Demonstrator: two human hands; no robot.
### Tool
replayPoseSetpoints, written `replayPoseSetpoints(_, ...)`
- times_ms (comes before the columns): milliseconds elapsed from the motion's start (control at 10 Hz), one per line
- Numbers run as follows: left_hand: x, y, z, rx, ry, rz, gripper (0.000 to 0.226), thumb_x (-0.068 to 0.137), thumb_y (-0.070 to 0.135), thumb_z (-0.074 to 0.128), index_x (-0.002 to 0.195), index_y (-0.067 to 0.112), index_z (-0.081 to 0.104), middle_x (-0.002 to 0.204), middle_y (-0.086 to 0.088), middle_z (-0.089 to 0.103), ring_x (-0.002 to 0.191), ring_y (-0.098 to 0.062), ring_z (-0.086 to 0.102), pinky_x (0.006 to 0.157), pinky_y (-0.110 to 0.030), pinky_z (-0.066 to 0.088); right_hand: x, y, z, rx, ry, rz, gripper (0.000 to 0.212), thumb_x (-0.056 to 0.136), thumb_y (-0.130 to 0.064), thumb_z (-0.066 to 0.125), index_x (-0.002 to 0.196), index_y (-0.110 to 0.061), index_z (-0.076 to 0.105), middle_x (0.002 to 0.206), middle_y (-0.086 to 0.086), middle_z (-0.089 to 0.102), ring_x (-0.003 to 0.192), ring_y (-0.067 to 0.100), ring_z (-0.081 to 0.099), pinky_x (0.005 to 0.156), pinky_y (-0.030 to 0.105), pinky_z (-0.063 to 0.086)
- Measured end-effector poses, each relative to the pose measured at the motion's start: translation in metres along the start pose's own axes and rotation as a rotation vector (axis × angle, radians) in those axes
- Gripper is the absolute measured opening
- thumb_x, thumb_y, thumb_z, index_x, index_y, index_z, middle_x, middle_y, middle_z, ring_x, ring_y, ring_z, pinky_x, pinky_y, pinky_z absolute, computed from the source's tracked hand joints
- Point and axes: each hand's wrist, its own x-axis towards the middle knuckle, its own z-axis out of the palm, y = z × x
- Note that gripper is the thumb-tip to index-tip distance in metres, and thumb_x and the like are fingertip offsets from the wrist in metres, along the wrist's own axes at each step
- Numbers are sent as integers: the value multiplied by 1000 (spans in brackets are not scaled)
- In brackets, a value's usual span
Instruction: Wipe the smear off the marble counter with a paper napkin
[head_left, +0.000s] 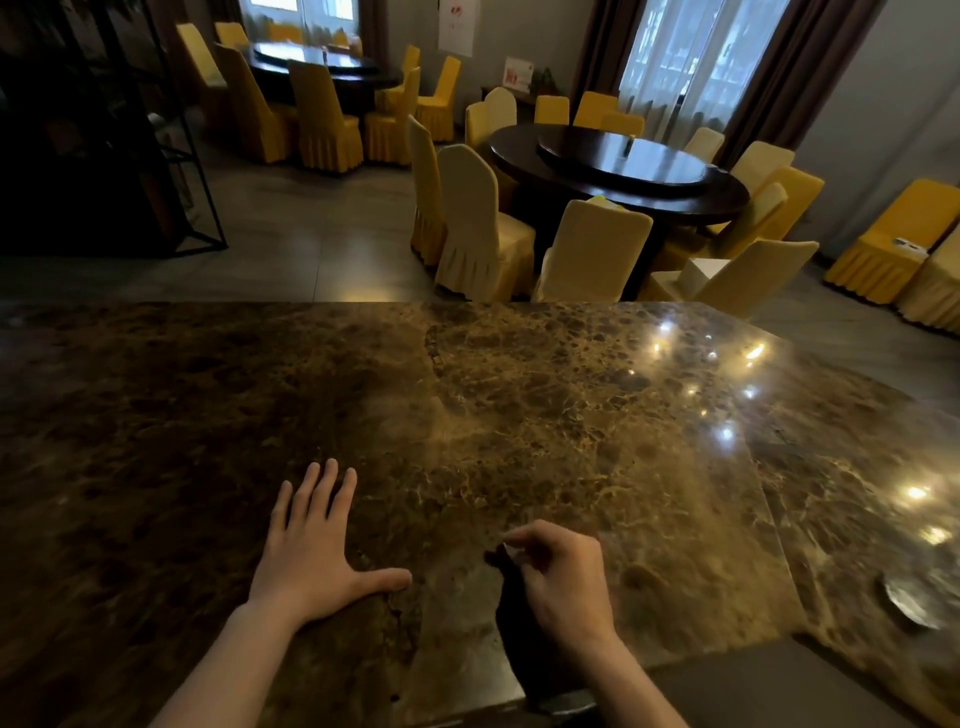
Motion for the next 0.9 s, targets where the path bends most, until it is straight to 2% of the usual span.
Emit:
replayPoseSetpoints(100, -2, 2, -5, 2, -32, -3, 154, 46, 116, 26, 162, 24, -14, 172, -1, -21, 155, -20, -26, 130, -52, -10, -31, -15, -8, 150, -31, 5, 29, 81, -7, 80, 89, -34, 76, 86, -20, 74, 86, -1, 69, 77, 21, 58)
replayPoseSetpoints(200, -16, 9, -4, 24, 9, -11, 140, 61, 109, 34, 164, 23, -5, 174, 0, -8, 158, -19, -13, 132, -50, -4, -68, -21, -20, 307, -189, -34, 35, 79, -2, 79, 94, -33, 74, 93, -10, 76, 88, 11, 72, 76, 26, 59)
replayPoseSetpoints(300, -33, 13, 3, 26, 59, -33, 131, 68, 105, 32, 164, 23, -3, 174, -1, -5, 159, -20, -11, 132, -51, -4, -107, -17, -16, 402, -354, 7, 27, 80, -5, 77, 94, -28, 75, 91, 1, 76, 85, 17, 73, 77, 30, 59)
replayPoseSetpoints(400, -46, 15, 9, 43, 79, -51, 129, 69, 104, 31, 163, 23, -4, 174, -2, -5, 159, -21, -13, 132, -53, -3, -139, -1, 2, 300, -481, 46, 20, 77, -19, 73, 94, -29, 74, 87, -5, 74, 78, 11, 69, 69, 21, 52)
replayPoseSetpoints(500, -56, 17, 16, 36, 100, -69, 128, 70, 104, 32, 163, 24, -3, 174, -3, -4, 159, -22, -11, 132, -53, -1, -159, 22, 25, 157, -572, 64, 27, 69, -16, 69, 90, -34, 72, 88, -10, 71, 84, 7, 67, 74, 22, 53)
replayPoseSetpoints(600, -62, 19, 20, 23, 110, -87, 127, 71, 103, 32, 163, 24, -2, 174, -4, -3, 159, -22, -10, 132, -52, -1, -173, 44, 47, -33, -656, 100, 29, 74, -9, 68, 83, -37, 67, 87, -11, 66, 84, 2, 63, 81, 25, 53)
replayPoseSetpoints(700, -66, 20, 24, 25, 98, -102, 124, 73, 102, 32, 163, 24, -3, 174, -4, -4, 159, -22, -12, 132, -52, -1, -175, 61, 60, -49, -544, 167, 21, 72, -11, 66, 79, -31, 68, 81, -6, 67, 74, 2, 63, 74, 20, 53)
replayPoseSetpoints(800, -69, 23, 22, 32, 87, -105, 122, 75, 100, 32, 163, 23, -4, 174, -4, -5, 159, -22, -13, 132, -52, -1, -173, 66, 65, -75, -516, 180, 10, 76, -16, 68, 80, -25, 68, 76, -6, 66, 67, -4, 59, 65, 11, 47)
replayPoseSetpoints(900, -69, 23, 23, 44, 87, -100, 122, 75, 100, 34, 163, 24, -4, 174, -3, -4, 159, -22, -13, 132, -52, -2, -170, 65, 60, -111, -462, 154, 6, 81, -22, 65, 84, -26, 68, 80, -9, 69, 75, 3, 64, 70, 21, 52)
